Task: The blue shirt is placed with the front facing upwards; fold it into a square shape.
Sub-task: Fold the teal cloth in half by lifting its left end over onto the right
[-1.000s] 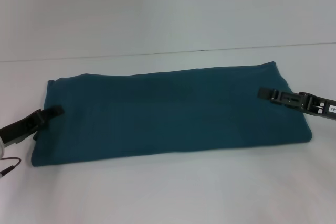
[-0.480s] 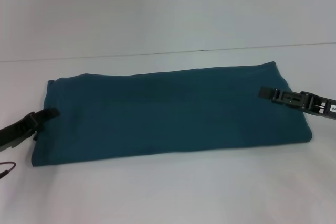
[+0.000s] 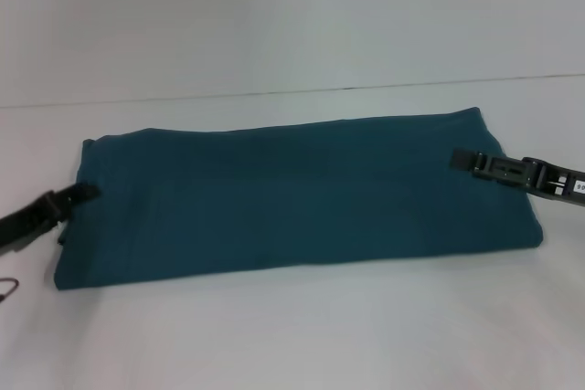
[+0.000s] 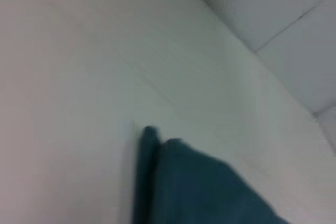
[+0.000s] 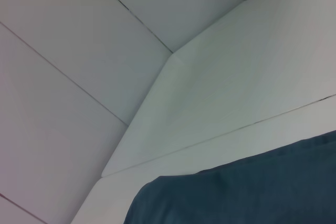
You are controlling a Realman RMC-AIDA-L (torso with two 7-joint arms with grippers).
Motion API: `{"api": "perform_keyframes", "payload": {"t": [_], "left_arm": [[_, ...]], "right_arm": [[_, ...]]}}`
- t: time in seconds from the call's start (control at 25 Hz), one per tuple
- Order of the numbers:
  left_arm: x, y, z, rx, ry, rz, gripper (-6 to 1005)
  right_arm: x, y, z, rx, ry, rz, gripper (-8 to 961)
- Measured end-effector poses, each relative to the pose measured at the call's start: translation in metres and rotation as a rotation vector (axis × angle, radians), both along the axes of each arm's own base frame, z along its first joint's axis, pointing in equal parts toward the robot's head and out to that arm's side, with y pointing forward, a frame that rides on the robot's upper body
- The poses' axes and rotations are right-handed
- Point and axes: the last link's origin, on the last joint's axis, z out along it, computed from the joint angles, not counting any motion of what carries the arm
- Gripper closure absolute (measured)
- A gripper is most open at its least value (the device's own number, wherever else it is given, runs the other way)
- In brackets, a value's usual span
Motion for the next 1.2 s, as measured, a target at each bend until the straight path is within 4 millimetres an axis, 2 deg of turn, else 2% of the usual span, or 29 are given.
{"api": "perform_keyframes", "payload": {"t": [0.16,0.32,0.4,0.44,0.64,0.76,0.92,1.2], "left_arm": [[0.012,0.002,0.017,-0.057,0.016,-0.083,333],[0.017,0.006,0.031,-0.170,0.009,-0.061,327],[0.017,0.007,0.038,-0.194,-0.012,-0.002,164],[0.017,0.008,0.040,-0.197,-0.011,0.018,153],[0.016,0.014,0.044,-0.202,0.049,0.035,95],[0.017,0.021,0.044,-0.188,0.124,0.002,95],[0.019,0.028,0.037,-0.176,0.243,-0.068,95],[0.019,0.031,0.026,-0.190,0.292,-0.056,95]], "right_arm": [[0.000,0.000,0.000,0.000,-0.001,0.001,38],[0.000,0.000,0.001,0.001,-0.003,0.005,38],[-0.001,0.001,0.001,0.000,-0.003,0.008,38],[-0.001,0.001,0.001,0.000,-0.002,0.008,38],[-0.002,0.001,0.000,-0.004,-0.001,0.010,38],[-0.002,0.001,0.000,-0.003,-0.004,0.008,38],[-0.001,0.002,0.000,0.000,-0.008,0.008,38],[-0.002,0.003,0.001,0.001,-0.009,0.009,38]]}}
